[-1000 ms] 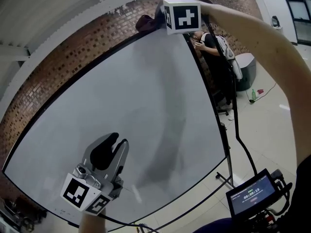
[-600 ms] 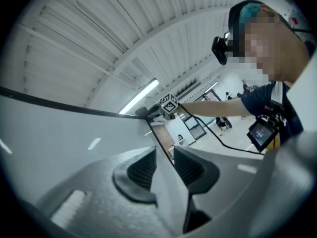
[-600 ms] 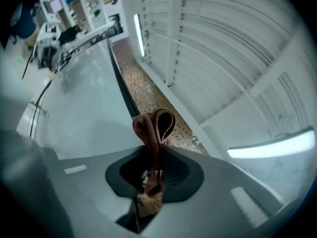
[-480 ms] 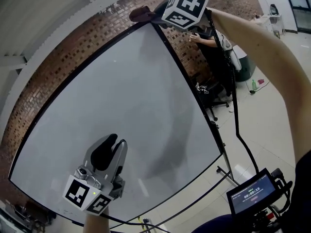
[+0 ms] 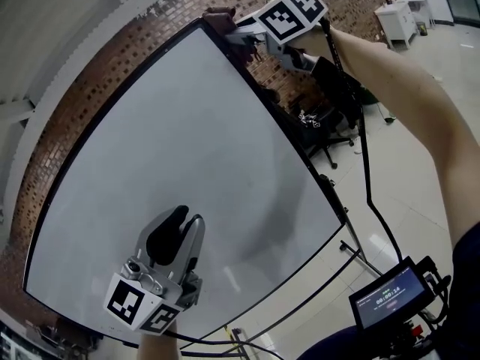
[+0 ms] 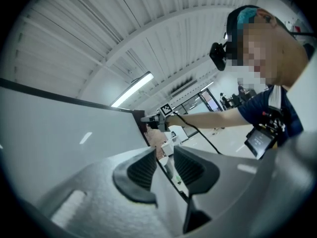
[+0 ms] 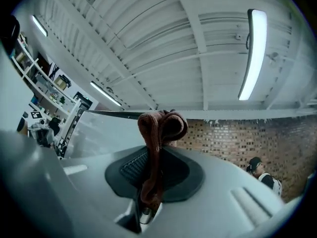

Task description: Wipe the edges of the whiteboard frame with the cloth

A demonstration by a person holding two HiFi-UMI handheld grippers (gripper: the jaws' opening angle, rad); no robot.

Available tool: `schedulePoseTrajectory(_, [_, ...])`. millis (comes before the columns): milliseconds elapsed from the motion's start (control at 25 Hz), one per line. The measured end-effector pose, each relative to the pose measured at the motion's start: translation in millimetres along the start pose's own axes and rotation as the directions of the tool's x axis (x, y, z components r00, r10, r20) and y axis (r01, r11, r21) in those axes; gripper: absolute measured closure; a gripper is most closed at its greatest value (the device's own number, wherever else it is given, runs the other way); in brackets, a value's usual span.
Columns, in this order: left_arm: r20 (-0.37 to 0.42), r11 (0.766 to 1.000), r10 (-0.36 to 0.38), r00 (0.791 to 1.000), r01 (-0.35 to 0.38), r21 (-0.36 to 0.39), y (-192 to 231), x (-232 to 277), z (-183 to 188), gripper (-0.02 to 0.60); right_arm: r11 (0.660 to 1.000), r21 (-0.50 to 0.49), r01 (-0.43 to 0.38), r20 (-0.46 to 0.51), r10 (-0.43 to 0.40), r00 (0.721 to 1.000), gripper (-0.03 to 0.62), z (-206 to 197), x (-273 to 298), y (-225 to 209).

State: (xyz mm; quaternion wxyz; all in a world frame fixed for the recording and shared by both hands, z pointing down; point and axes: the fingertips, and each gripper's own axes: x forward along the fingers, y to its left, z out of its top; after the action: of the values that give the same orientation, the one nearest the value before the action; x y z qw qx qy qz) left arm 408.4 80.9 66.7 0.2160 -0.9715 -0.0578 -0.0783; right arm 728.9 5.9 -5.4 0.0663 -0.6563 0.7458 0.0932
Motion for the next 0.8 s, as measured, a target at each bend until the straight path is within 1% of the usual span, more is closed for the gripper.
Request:
schedulePoseTrajectory(160, [-0.015,1.000,0.009,1.000,-0.009,-0.021,3,-1,-7,0.469,1.000,0.002,-0.022,0.015,0.022,1.000,0.539,-9,-2,8])
schedulePoseTrajectory(360, [-0.033,0.999,0.008,0.999,-0.010,-0.044,5,-1,-17,0.469,0.999,0.005,-0.041,0.009,0.041,0.999,0.539,-22,-5,16])
schedulePoseTrajectory(800, [-0.046,0.997,-0.026,0.999,0.022,-0.067,4,14,-23,0.469,0.997,0.050,-0.063,-0.042,0.065,0.997,0.539,-66,-6,24])
